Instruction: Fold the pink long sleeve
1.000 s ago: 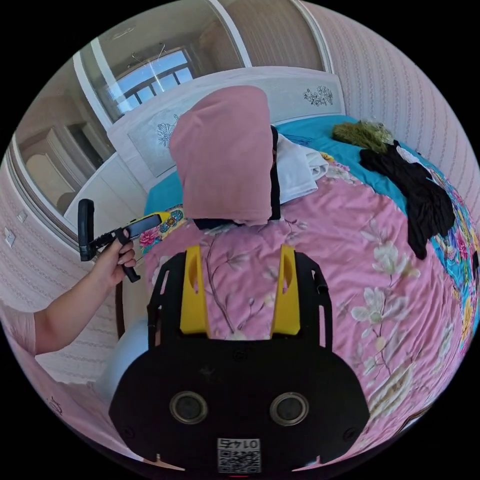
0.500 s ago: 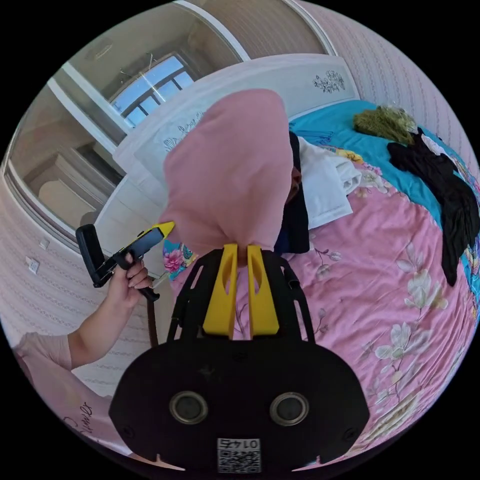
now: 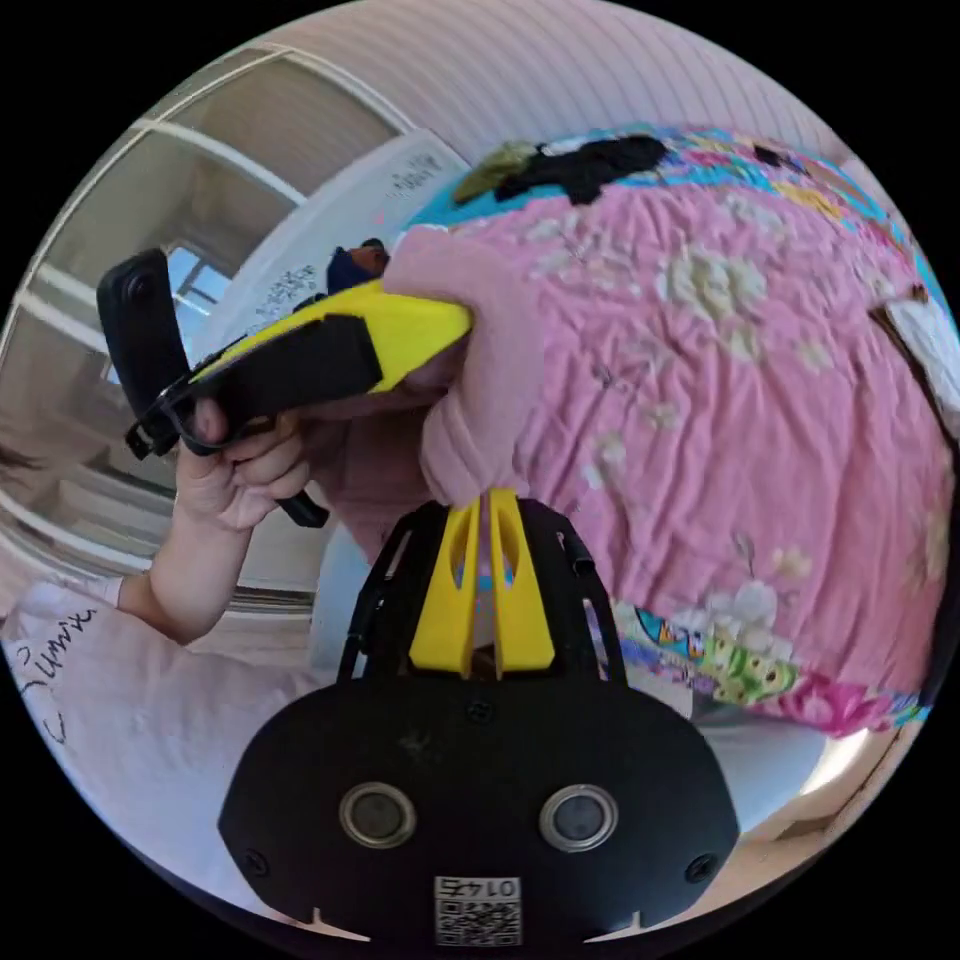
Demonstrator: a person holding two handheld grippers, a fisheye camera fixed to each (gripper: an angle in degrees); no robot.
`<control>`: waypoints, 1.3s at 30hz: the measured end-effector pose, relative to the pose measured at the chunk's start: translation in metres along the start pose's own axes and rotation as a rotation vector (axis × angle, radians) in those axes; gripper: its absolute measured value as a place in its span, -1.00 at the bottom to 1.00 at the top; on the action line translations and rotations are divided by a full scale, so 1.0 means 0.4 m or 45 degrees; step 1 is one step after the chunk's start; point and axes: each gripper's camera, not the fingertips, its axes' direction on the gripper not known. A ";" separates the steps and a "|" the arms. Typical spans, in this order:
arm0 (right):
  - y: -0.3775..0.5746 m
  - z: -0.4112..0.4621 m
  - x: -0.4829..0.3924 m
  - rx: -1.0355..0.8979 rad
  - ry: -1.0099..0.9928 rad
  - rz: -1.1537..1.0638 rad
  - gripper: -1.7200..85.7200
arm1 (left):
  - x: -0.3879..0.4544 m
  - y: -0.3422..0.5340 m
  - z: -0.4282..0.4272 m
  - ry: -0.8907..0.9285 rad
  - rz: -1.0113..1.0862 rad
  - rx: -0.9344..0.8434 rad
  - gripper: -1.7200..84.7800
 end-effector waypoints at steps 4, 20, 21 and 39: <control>0.143 -0.045 0.089 0.059 -0.078 0.133 -0.95 | 0.045 0.197 0.072 0.058 -0.167 -0.009 -0.95; 0.016 0.104 -0.387 -0.103 -0.039 -0.499 -0.71 | -0.083 0.500 -0.032 -0.530 -0.591 -0.028 -0.90; 0.011 0.097 -0.402 -0.111 -0.033 -0.507 -0.71 | -0.089 0.484 -0.005 -0.552 -0.585 -0.078 -0.95; -0.114 -0.205 -0.453 0.140 -0.163 -0.262 -0.89 | 0.136 0.269 -0.204 -0.470 -0.262 0.319 -0.91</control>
